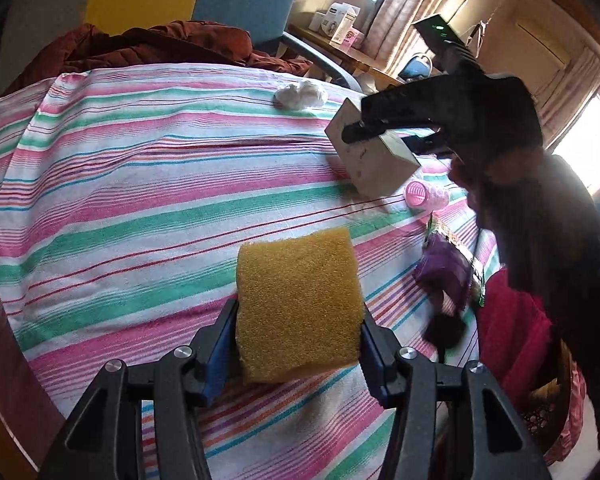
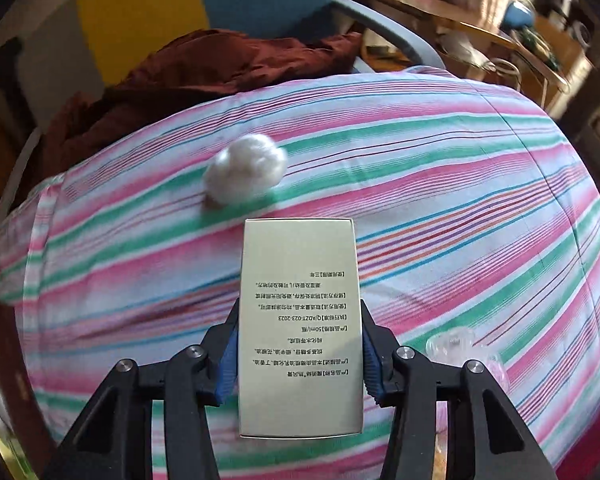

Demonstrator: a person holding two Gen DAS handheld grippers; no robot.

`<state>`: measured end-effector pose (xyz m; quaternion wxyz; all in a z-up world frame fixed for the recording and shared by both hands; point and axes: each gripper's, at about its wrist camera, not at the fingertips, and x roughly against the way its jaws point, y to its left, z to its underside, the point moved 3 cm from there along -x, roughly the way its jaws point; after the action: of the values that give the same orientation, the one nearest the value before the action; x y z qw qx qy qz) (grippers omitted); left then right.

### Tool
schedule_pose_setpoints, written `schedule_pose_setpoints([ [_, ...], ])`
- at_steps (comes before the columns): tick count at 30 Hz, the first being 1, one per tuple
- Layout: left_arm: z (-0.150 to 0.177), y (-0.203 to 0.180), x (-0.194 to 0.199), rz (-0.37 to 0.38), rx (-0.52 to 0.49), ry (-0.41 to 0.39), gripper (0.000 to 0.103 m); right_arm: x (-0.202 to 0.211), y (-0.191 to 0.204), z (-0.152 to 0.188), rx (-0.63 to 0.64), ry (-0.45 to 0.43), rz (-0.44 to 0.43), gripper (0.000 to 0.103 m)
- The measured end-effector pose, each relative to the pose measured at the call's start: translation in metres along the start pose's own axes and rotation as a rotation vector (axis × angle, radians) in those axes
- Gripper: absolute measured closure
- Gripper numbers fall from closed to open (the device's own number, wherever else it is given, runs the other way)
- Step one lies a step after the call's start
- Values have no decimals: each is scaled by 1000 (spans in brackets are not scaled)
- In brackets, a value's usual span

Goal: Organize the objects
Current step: 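Grasp the yellow sponge with the left gripper while the right gripper grasps the cream box, then carry the sponge and cream box into the gold tray and release both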

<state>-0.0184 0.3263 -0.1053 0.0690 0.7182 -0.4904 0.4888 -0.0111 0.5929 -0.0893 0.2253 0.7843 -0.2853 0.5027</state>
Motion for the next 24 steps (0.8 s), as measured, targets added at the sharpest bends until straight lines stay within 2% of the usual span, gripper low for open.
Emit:
schedule_pose_setpoints([
  [8,4,-5,25,-46,-7,-27,48,33,18,31,104,-67,-75,53],
  [15,10,-3,79,-88,9,-107,48,61,47,49,168,-122,-161,53],
  [19,14,19,116,-138,65,-168,48,79,76,59,207,-151,-229,53],
  [24,27,58,156,-216,155,-220,48,97,131,73,294,-166,-330,53],
])
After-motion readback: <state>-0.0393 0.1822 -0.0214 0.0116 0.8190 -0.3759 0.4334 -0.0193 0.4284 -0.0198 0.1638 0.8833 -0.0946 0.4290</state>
